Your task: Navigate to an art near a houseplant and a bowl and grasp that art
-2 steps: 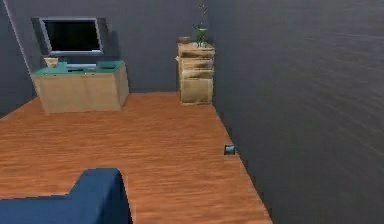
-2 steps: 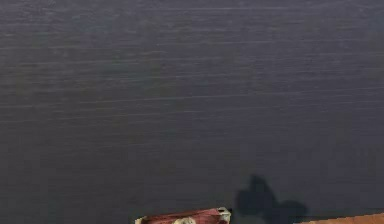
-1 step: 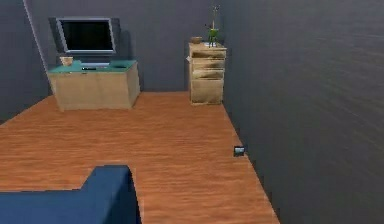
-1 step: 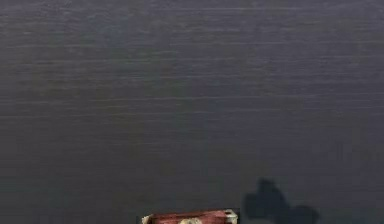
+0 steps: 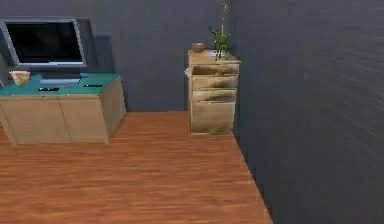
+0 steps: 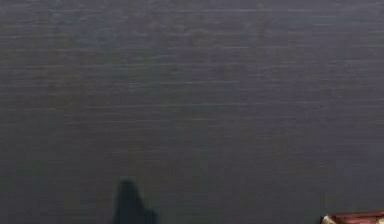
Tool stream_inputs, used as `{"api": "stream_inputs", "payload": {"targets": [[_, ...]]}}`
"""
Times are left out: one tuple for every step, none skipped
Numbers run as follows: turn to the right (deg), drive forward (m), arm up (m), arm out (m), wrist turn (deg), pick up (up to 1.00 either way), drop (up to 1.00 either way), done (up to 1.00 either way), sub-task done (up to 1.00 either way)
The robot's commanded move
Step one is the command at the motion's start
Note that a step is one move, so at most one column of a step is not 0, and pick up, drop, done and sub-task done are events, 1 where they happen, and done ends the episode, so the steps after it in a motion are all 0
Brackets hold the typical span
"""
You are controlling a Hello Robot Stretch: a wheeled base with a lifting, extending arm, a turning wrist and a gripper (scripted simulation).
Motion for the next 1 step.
{"api": "stream_inputs", "payload": {"targets": [[0.0,1.0,0.0,0.0,0.0,0.0,0.0,0.0,0.0]]}}
